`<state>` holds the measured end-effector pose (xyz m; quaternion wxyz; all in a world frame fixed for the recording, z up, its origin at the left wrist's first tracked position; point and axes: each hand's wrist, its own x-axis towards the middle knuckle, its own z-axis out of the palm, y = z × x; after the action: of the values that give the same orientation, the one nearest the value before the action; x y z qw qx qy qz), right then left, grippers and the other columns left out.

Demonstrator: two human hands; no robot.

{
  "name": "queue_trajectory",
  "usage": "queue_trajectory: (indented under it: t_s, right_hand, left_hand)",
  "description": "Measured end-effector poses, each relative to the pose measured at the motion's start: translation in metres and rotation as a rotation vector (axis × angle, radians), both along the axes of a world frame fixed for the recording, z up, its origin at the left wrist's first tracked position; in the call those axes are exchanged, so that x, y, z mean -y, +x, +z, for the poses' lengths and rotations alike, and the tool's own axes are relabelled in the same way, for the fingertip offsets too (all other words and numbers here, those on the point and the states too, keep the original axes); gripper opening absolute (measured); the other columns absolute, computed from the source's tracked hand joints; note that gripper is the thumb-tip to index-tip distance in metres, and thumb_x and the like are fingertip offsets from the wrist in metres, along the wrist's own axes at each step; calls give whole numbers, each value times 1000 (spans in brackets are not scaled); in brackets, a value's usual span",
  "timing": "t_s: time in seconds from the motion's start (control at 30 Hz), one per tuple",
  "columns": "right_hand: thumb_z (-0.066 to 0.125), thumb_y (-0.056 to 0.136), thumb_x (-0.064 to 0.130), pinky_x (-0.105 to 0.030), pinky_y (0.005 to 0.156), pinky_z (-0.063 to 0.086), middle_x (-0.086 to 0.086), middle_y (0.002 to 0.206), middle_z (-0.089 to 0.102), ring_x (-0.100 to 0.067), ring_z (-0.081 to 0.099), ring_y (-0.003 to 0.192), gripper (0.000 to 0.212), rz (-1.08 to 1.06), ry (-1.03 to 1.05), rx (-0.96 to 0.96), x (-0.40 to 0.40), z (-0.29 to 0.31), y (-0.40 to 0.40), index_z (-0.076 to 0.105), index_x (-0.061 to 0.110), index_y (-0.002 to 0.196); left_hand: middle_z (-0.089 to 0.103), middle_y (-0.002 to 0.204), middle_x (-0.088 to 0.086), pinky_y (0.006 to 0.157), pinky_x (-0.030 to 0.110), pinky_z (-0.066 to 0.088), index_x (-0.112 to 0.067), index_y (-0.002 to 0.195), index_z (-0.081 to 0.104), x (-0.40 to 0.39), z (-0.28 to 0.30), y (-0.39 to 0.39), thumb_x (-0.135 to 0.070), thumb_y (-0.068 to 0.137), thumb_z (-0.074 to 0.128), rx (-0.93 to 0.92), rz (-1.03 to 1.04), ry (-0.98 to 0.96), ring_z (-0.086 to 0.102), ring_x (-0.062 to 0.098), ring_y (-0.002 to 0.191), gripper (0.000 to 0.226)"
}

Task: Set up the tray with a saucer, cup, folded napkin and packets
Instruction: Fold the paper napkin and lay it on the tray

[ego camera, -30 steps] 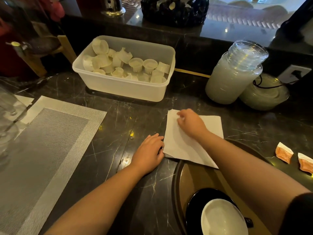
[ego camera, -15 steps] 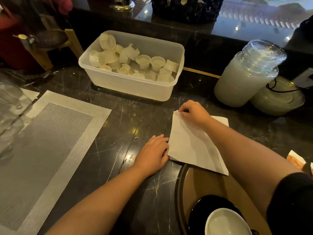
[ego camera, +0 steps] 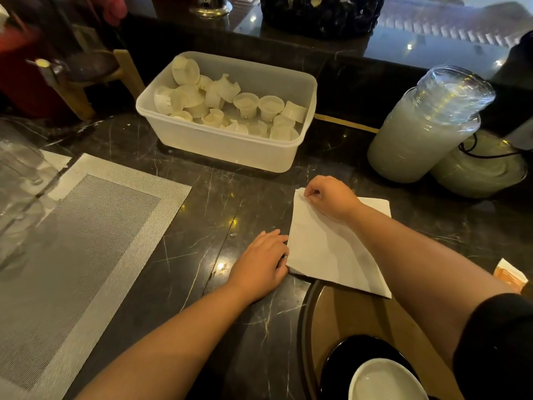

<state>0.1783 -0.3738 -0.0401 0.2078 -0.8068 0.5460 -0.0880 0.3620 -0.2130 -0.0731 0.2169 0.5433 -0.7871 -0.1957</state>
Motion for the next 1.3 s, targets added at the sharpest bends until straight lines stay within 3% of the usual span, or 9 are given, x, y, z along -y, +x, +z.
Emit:
queue_trajectory:
  t_s: [0.33,0.67,0.9,1.0,1.07,1.13,1.23,1.3]
  right_hand:
    - [60,94,15,-31,82,53,-1,102,61,-20,59,88,16,-72,100,-106,15,-6,5,60,23,107]
    - [59,92,16,-31,76,54,-2,88,61,-18,58,78,8,-109,164,-179,30,-4,7,58,23,88]
    - [59,90,7,-32,78,52,-5,87,59,-21,57,80,12,-145,161,-216,31,-3,7,57,19,86]
    - [60,89,9,-32,78,52,-7,94,61,-21,56,81,13,-179,187,-210,32,-4,2,54,20,89]
    - [63,89,18,-40,86,52,-8,107,61,-24,58,91,15,-166,130,-236,30,-3,1,55,20,101]
    - [63,88,37,-47,96,47,-7,124,58,-28,55,110,37,-107,-34,-284,17,-2,1,56,23,121]
    - [51,90,56,-49,110,29,-4,147,45,-28,38,135,61,98,-250,-315,-25,-10,-3,43,24,142]
    - [35,95,61,-48,116,12,-4,158,29,-27,21,145,65,211,-238,-376,-50,-18,-11,31,24,149]
  left_hand:
    - [54,136,0,117,28,9,-19,100,64,0,-2,0,-20,92,55,10,0,13,34,17,137,12]
    - [54,136,0,114,24,4,-19,104,64,1,-3,0,-20,92,55,18,3,-6,34,17,136,16]
    - [55,133,0,114,24,5,-20,124,53,0,-3,0,-20,90,56,8,5,4,36,19,136,35]
    - [54,133,3,115,32,10,-19,128,50,-1,-3,0,-17,87,55,16,-25,2,38,25,134,42]
    - [50,139,7,115,40,15,-18,131,52,-2,-4,1,-14,87,59,82,-73,-35,39,28,133,45]
    - [46,144,8,115,43,14,-18,130,55,-2,-6,3,-16,87,60,144,-111,-65,37,29,134,44]
    - [39,151,3,117,39,4,-18,134,53,-4,-8,4,-29,87,48,221,-165,-44,27,25,141,48]
    - [41,149,2,117,39,8,-17,136,52,-6,-7,3,-35,87,43,265,-205,-64,28,22,140,53]
